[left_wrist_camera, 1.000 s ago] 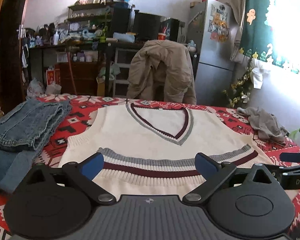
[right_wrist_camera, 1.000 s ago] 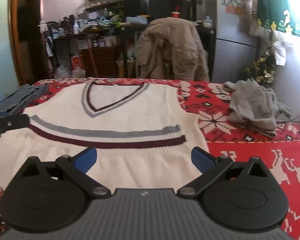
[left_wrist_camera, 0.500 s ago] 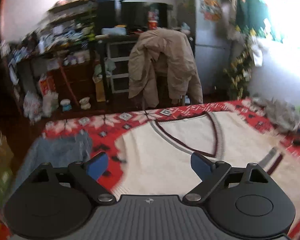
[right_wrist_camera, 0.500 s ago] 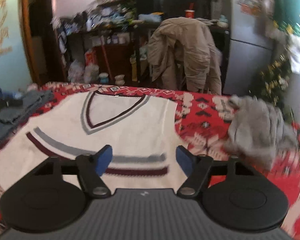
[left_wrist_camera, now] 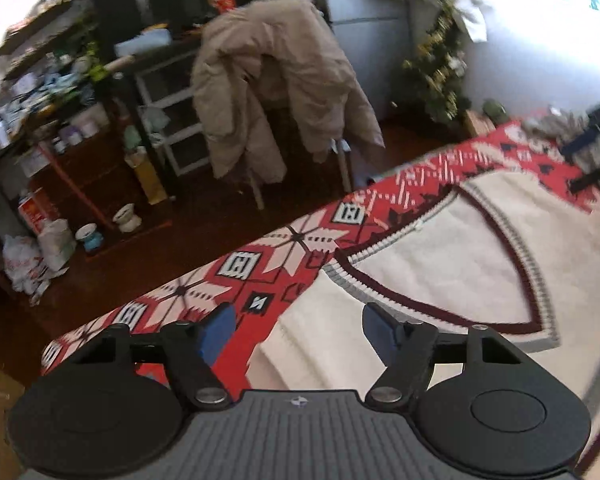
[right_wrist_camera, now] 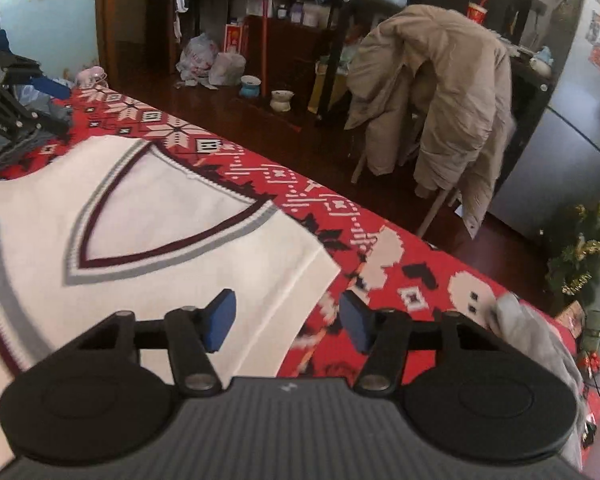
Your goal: Fold clothes
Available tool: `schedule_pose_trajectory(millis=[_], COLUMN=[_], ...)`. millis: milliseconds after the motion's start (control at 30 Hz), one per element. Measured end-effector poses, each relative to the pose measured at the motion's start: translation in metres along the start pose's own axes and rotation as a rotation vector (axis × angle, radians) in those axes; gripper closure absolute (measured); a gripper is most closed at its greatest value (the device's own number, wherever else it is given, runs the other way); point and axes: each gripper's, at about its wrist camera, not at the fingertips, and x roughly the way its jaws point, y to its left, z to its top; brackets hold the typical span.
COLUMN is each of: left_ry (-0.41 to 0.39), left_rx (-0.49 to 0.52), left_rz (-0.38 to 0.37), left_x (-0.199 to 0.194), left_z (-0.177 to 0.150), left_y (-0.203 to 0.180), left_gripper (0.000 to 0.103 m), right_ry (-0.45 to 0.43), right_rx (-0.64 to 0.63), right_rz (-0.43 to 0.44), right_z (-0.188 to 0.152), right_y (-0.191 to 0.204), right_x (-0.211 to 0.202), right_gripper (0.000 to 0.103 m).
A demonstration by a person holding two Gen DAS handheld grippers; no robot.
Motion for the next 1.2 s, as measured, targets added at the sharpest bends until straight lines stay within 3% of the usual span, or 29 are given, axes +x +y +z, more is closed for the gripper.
schedule_pose_trajectory(millis=[33,167,233,567,633,733,767,800,1000,1133,1200], left_ry=[0.010,0.034,0.026,0.030,0.022,0.018,0.020,0.021,-0.068,-0.135,-0.172], left_rx=[0.007,0.001,-0.006,-0.041,-0.058,-0.067,-0.058,-0.049,-0.029,0.015,0.001], left_rz=[-0.012,-0.049,-0.064,-0.110,-0.129,-0.173,-0.164,-0.154,-0.075,-0.029,-0.052], left_x=[0.008,0.031,0.037,0.058,0.059,0.059,0.058,0.057,0.024,-0.022,-0.054], left_z=[0.001,0.000,-0.001,-0.001,-0.002,-0.003,-0.001,0.000,0.008,0.017,0.020], left_y=[0.001,0.008,0.011,0.024,0.025,0.024,0.022,0.019,0.009,-0.002,-0.006], left_gripper=[0.035,0.057,0.057,0.054,0.057,0.081,0.093,0.098,0.100,0.100,0.100], right_ry=[0.006,0.046,0.041,0.053,0.054,0.059,0.058,0.060,0.049,-0.008,-0.037], right_rx=[-0.010,-0.038,-0.014,0.022,0.023,0.024,0.017,0.000,-0.004,0.001,-0.006], right_rz=[0.003,0.010,0.023,0.065,0.085,0.100,0.098,0.087,0.055,0.036,0.030], right_z=[0.003,0.015,0.020,0.034,0.034,0.034,0.034,0.034,0.039,0.046,0.048], right_y=[-0.004,-0.017,-0.023,-0.045,-0.045,-0.041,-0.039,-0.035,-0.025,-0.024,-0.018], right_x=[0.010,0.048,0.063,0.105,0.106,0.104,0.104,0.103,0.088,0.051,0.024], right_gripper=[0.046,0.062,0.069,0.069,0.082,0.092,0.096,0.098,0.100,0.100,0.100])
